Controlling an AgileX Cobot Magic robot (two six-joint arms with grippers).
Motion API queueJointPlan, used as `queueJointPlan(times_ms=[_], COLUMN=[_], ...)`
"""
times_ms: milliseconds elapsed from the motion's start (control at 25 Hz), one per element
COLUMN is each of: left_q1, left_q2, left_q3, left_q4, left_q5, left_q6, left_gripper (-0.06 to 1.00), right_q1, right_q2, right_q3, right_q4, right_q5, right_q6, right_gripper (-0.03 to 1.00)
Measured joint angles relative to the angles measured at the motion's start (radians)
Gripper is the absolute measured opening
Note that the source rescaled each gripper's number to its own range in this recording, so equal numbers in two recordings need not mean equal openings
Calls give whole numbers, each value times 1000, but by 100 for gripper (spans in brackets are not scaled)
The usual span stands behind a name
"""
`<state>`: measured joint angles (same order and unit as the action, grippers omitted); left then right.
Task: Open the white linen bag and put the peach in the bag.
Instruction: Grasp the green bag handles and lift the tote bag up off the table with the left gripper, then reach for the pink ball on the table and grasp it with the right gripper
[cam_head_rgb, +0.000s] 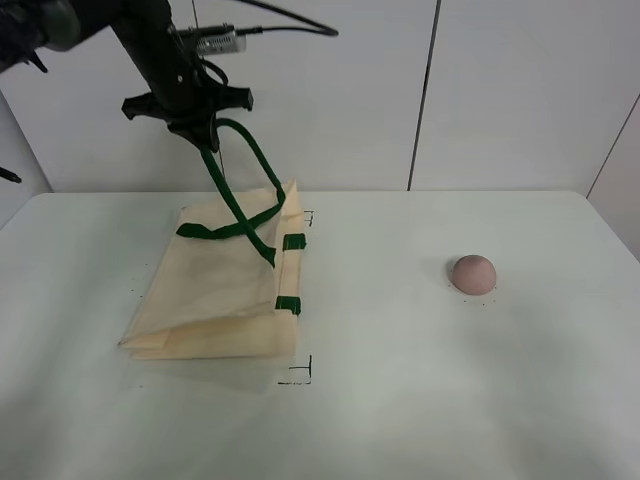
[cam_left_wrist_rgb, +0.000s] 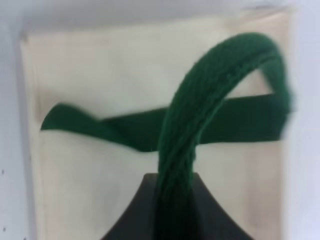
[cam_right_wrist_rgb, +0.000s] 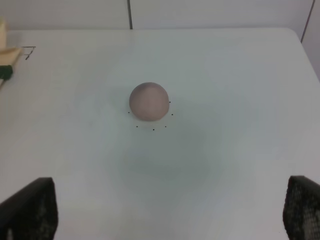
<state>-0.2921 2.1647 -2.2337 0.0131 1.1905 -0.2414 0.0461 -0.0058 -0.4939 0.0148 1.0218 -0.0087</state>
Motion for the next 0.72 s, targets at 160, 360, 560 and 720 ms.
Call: queueJointPlan(times_ms=[160,360,560,720], left_q1=[0,0,0,0], left_q2=[-71,-137,-180,-200], left_q3=[-5,-6,0,30], left_q4=[-45,-67,-67,-68], left_q5=[0,1,1,1], left_q6=[28,51,66,78], left_gripper=[0,0,0,0], right_q1=[0,0,0,0], right_q2=[0,6,217,528], right_q3=[0,-2,-78,-197], right_q4=[0,-2,3,7], right_q5=[0,0,-36,-96], right_q6=[0,0,0,0], right_gripper=[100,100,100,100])
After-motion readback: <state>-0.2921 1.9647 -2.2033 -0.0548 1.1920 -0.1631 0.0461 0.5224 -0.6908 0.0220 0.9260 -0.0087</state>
